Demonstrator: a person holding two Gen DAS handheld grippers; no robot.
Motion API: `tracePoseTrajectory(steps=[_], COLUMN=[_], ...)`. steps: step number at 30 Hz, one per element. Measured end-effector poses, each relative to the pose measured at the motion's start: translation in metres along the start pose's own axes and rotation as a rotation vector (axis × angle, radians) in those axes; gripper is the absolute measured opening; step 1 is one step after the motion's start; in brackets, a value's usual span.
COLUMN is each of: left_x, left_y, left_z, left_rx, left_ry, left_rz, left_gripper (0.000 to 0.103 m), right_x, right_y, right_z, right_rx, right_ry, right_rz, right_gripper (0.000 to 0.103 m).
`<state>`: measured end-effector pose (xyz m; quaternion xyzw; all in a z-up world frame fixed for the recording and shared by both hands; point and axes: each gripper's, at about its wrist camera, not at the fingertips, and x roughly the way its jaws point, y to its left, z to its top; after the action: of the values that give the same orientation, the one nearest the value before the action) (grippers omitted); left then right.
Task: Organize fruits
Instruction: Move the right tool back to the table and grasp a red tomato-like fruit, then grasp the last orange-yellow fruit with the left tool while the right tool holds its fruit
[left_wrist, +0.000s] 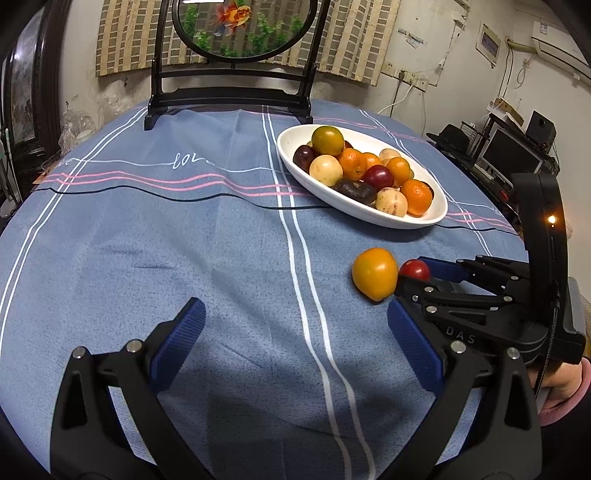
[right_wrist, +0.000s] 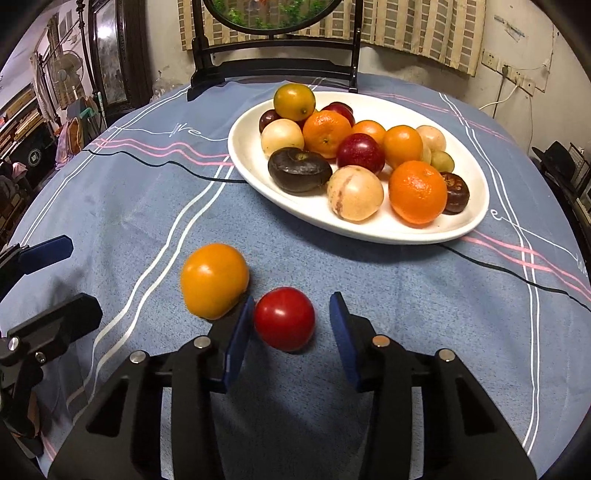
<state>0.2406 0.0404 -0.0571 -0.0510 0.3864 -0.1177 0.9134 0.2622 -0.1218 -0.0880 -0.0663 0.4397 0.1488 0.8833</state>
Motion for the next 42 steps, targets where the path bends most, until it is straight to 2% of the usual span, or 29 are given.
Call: tracePoseTrajectory(steps=[6,12,15,18,22,26,31,36,42], left_x=[0.004,0.009,0.011,0.012,0.023,0.038,0.053,0.061,0.067], left_y=[0.002,0.005,0.002,-0.005,-0.037,-0.064,-0.080,-0.090,-0.090], left_z=[0.000,0.000,0.000,0.003,0.010,0.017,0.025,0.023,0.022], left_rx=[-0.013,-0.020,-0.014,-0.005,0.103,0.180,0.156,0.197,0.198], left_ry=[0.016,0.041,0.050,0.037,0.048,0.066,0.100,0.111,0.126], left_rz=[-0.004,-0.007,-0.020,-0.031,0.015,0.057,0.051,0.066,0.057], left_gripper=[0.100,0.100,0.100,0.100,0.100,0.100,0.092,0.083,0.073], right_x=[-0.003,-0.028,-0.044,-0.051,-0.055,-0.059,-0.062,-0.063,-0.063], right_y=[-0.003,-0.023,-0.034,-0.041,-0.057,-0.065,-0.066,-0.071,-0.073], right_z=[-0.003,-0.018,-0.025,-0.035,-0.044,-0.049,-0.052,-0.053,-0.053], right_rx=[0.017,0.095,0.133,0.150,0.221,0.250,0.258,0.283,0.291], right_ry=[-0.002,-0.059,-0.102,-0.099,-0.107,-0.115,-0.131,-0.134,-0.137], right_rz=[0.024,0.051,0.030,-0.004,0.026,0.007,0.024,0.041,0.059], right_gripper=[0.030,0.030,0.030,0.030,0.030,0.030,0.030,0.030,0.030])
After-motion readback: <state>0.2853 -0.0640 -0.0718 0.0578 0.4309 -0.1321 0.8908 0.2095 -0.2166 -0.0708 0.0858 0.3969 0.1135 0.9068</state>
